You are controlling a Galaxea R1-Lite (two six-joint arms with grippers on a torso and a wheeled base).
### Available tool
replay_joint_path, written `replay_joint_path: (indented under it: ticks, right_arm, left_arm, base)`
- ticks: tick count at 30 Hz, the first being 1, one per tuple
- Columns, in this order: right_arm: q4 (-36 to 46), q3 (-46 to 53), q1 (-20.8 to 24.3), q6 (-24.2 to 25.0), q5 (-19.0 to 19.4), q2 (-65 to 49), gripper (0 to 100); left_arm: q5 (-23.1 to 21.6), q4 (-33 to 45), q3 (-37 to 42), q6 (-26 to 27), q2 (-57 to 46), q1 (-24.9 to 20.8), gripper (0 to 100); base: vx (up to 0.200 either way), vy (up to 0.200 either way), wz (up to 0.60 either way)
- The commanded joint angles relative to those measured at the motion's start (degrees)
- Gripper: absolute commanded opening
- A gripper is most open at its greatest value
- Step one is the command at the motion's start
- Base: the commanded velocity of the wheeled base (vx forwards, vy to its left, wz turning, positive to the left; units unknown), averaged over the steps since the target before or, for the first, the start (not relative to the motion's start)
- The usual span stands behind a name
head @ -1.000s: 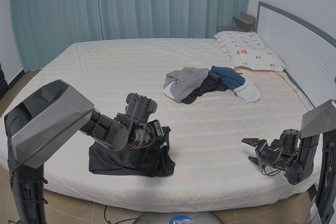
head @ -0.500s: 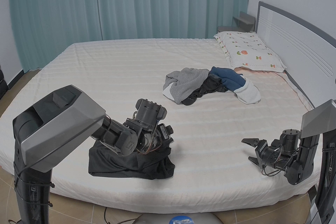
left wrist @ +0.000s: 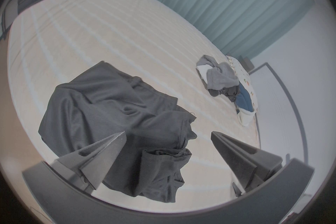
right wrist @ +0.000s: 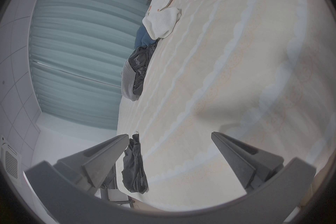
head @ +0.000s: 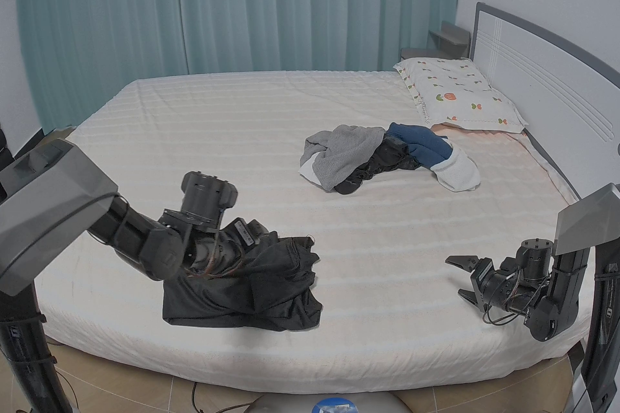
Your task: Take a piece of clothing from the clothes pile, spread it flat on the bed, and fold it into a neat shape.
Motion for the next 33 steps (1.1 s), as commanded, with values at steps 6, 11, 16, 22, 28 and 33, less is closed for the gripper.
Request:
replay_joint_path:
  ticks: [6,11,16,22,28,33]
  right_arm:
    - [-0.49,-1.35,0.46,-0.27,-0.18,0.90,100]
    - [0.39,-3.46,1.33,-0.97,-0.27,0.81,100]
    - [4.16,-2.85,5.99,-8.26,-0.36,-3.84,100]
    - [9.26,-9.70,13.38,-11.52,-0.89,-6.22,100]
    - [20.86,-17.44,17.68,-14.77,-4.49,-7.80,100]
    - [35.54,-28.77,22.78,-22.68,-16.36,-6.22,100]
  left_arm:
    - [-10.16,-6.78,12.64,-4.48,-3.80,15.04,100]
    - [-12.36,-10.91,15.37,-6.85,-3.71,16.63,100]
    - [-12.18,-17.68,17.65,-8.26,-0.90,16.10,100]
    - [-12.45,-20.66,17.92,-10.81,1.12,16.54,100]
    - [-11.83,-21.81,19.41,-10.37,1.74,16.01,100]
    - [-11.74,-25.94,21.52,-10.37,2.27,16.01,100]
  base:
    - [0.000,0.200,0.00]
    - [0.000,0.200,0.00]
    - [0.000,0.200,0.00]
    - [0.000,0.200,0.00]
    - [0.000,0.200,0.00]
    - [0.000,0.200,0.00]
